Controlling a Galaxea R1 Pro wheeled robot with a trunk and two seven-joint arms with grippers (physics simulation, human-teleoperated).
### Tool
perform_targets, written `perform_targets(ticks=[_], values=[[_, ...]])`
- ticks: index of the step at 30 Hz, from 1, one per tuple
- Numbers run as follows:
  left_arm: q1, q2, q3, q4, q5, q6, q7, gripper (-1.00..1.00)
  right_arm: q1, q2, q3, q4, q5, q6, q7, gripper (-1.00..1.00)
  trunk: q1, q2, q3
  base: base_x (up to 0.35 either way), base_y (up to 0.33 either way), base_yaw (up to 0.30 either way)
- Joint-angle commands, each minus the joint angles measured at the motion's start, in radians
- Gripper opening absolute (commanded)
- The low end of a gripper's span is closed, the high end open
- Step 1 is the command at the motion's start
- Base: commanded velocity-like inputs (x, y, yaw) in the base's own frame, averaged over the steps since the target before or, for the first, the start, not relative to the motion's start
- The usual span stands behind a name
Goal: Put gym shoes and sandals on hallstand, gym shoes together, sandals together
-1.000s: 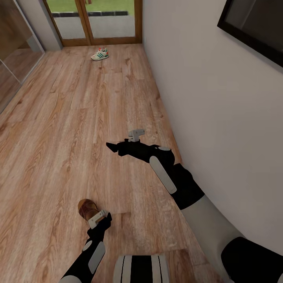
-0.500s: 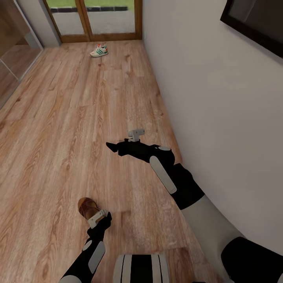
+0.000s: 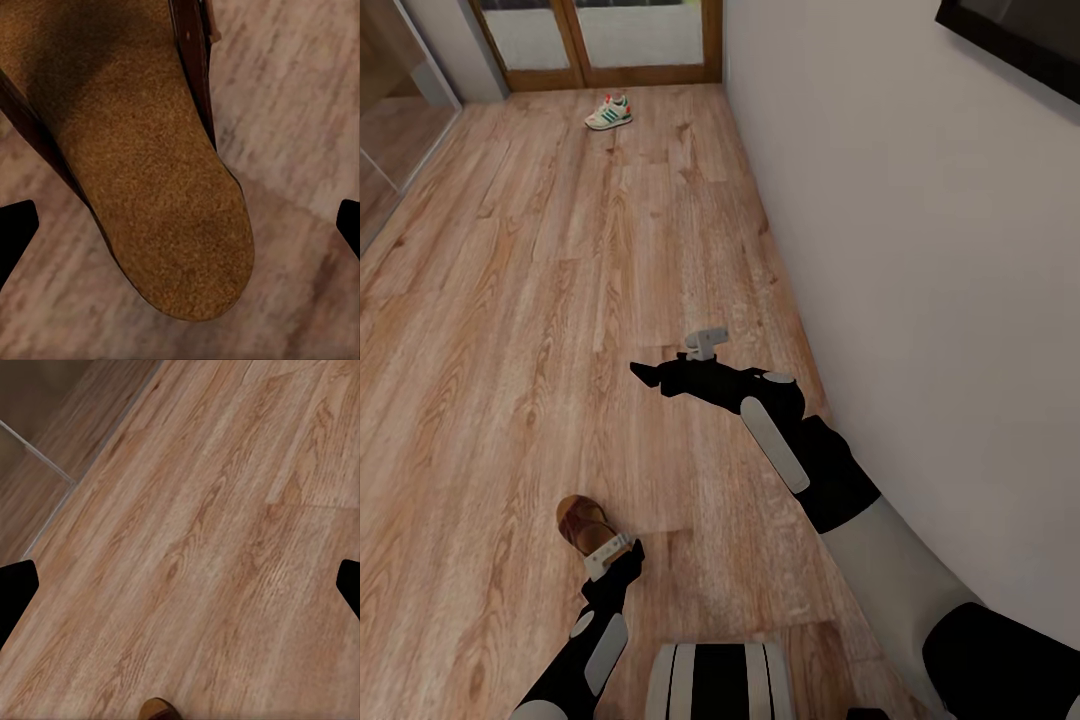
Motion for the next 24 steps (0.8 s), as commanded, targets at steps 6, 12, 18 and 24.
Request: perform_targets(ticks=[6, 12, 18, 24], values=[[0.0, -0.001, 0.001, 0.0, 0.009, -0.003, -0.001, 1.0, 0.0, 0.0, -0.001, -0.001, -0.001, 0.004, 0.002, 1.0, 0.0, 0.0, -0.007, 0.0, 0.0, 0.0], [0.0, -0.001, 0.0, -0.001, 0.009, -0.003, -0.001, 1.0, 0.0, 0.0, -0.001, -0.001, -0.001, 0.004, 0.002, 1.0, 0.001, -0.001, -0.024, 0.0, 0.0, 0.0], [0.0, 0.0, -0.001, -0.001, 0.008, -0.003, -0.001, 1.0, 0.0, 0.0, -0.001, -0.001, -0.001, 0.004, 0.002, 1.0, 0.003, -0.002, -0.041, 0.0, 0.0, 0.0], [-0.001, -0.001, -0.001, -0.002, 0.01, -0.004, -0.001, 1.0, 0.0, 0.0, -0.001, -0.002, -0.002, 0.004, 0.002, 1.0, 0.003, -0.002, -0.042, 0.0, 0.0, 0.0]])
